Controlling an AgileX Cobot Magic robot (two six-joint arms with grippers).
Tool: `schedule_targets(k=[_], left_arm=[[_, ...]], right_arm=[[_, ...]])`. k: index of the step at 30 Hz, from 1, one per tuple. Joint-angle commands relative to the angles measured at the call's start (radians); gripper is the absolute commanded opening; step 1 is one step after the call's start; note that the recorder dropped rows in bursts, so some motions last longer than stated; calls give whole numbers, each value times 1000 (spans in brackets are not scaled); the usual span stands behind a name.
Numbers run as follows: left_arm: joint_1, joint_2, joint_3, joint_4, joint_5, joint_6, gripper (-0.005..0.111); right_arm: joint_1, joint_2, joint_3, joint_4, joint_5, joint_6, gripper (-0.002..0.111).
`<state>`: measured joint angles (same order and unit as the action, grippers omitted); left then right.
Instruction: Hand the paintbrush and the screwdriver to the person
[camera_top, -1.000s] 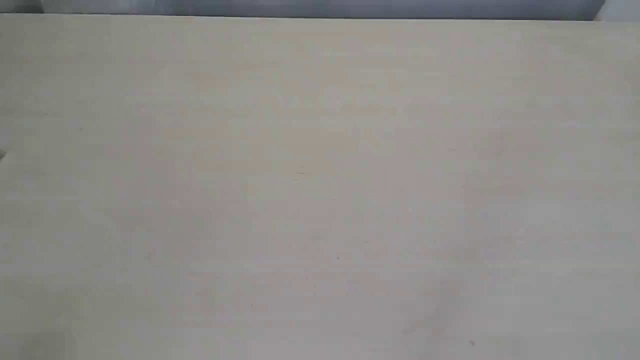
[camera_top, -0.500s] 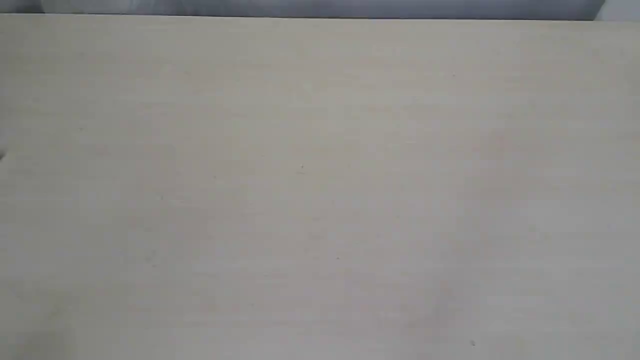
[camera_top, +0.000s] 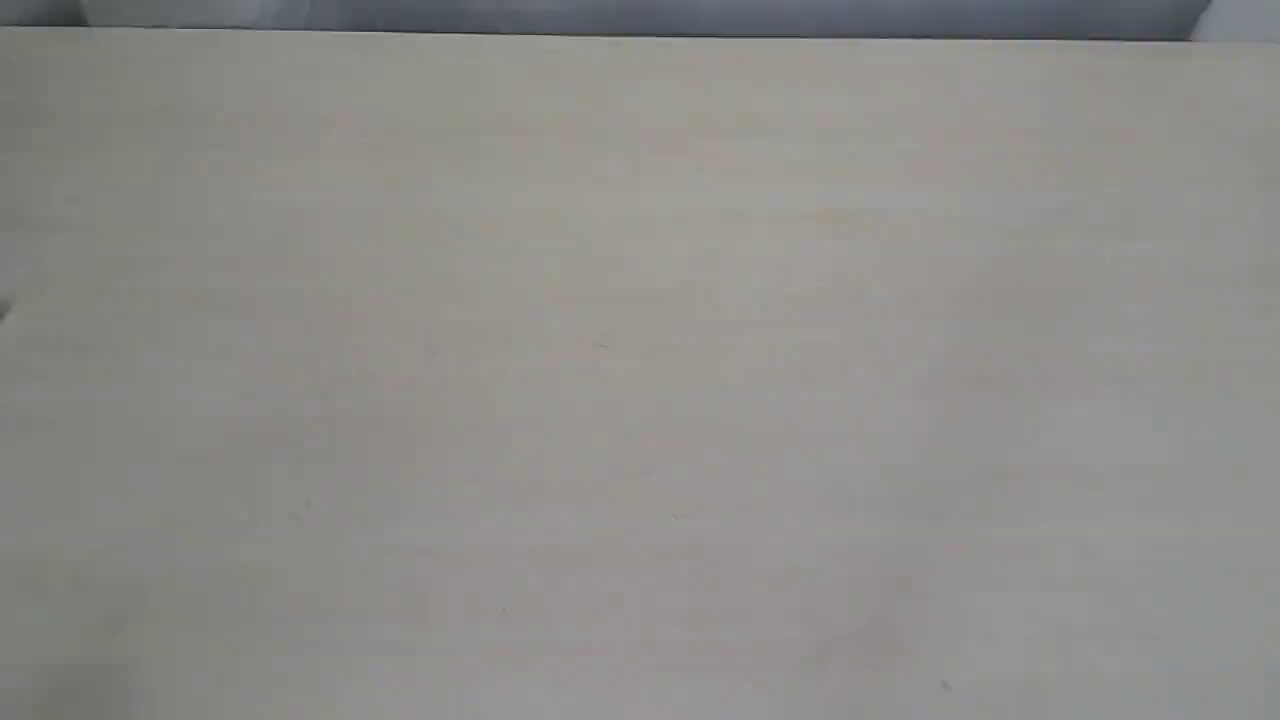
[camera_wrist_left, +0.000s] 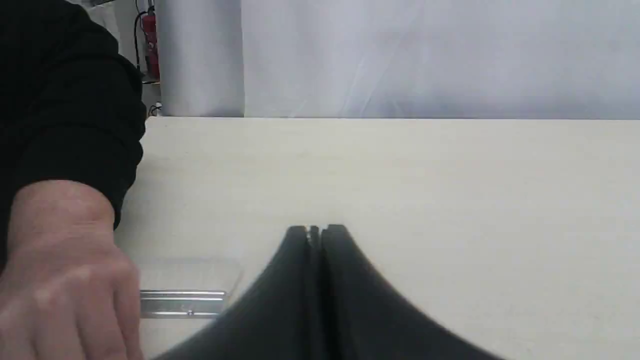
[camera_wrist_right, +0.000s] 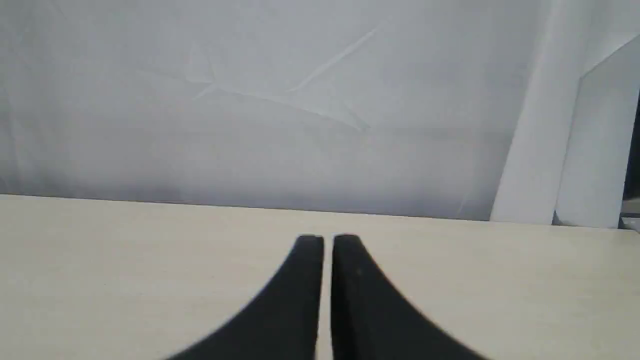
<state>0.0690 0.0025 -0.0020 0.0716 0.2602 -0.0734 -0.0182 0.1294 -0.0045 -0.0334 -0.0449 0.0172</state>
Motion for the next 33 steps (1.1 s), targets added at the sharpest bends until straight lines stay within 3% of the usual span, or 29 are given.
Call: schedule_targets(k=[1, 33], left_arm=[[-6, -2, 2, -5, -9, -2, 0], [-6, -2, 2, -1, -12, -2, 0]], right_arm=[[-3, -47, 4, 5, 51, 5, 5], [-3, -45, 4, 19, 51, 5, 5]])
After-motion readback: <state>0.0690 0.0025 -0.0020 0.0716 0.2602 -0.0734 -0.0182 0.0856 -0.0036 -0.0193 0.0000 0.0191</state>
